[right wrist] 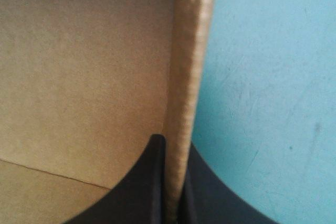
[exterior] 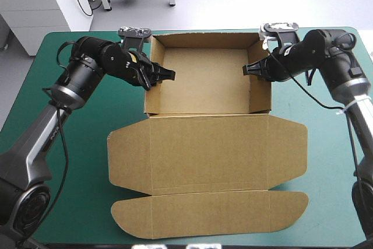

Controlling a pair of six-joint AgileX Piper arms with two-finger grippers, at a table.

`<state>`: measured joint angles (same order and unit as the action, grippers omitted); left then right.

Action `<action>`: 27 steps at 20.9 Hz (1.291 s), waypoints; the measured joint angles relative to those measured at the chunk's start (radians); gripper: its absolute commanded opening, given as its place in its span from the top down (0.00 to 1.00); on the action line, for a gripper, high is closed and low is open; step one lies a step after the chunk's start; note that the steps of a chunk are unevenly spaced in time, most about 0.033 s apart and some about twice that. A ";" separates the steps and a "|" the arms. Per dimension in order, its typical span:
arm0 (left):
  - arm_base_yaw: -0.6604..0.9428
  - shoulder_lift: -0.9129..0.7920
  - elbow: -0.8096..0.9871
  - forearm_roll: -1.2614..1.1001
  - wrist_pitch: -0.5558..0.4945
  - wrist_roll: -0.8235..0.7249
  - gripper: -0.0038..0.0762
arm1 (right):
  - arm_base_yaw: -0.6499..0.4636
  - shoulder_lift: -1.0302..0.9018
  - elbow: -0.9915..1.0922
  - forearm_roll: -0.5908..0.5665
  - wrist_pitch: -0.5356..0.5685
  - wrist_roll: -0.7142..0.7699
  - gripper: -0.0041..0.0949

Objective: Fold the box

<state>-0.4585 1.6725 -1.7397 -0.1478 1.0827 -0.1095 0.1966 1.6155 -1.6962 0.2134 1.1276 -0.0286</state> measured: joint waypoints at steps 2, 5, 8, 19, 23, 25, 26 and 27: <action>0.001 0.050 0.000 0.006 0.046 0.000 0.96 | 0.020 0.057 0.000 -0.029 0.039 0.029 0.97; 0.003 0.116 0.000 0.006 0.078 -0.001 0.96 | 0.031 0.129 0.000 -0.041 0.065 0.052 0.97; 0.004 0.147 0.000 0.006 0.085 -0.002 0.96 | 0.031 0.164 0.000 -0.043 0.079 0.060 0.97; 0.006 0.228 -0.024 0.084 0.142 0.005 0.96 | 0.039 0.270 0.000 -0.023 0.100 0.115 0.97; 0.006 0.234 -0.031 0.112 0.145 0.008 0.96 | 0.057 0.270 0.000 -0.040 0.096 0.129 0.97; 0.006 0.241 -0.032 0.118 0.147 0.008 0.96 | 0.066 0.270 0.000 -0.051 0.096 0.135 0.97; 0.006 0.243 -0.032 0.118 0.147 0.010 0.96 | 0.068 0.270 0.000 -0.054 0.097 0.136 0.97; 0.006 0.246 -0.032 0.117 0.147 0.018 0.96 | 0.069 0.270 0.000 -0.055 0.098 0.137 0.97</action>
<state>-0.4524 1.9181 -1.7715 -0.0311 1.2295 -0.0915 0.2655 1.8857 -1.6962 0.1585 1.2255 0.1080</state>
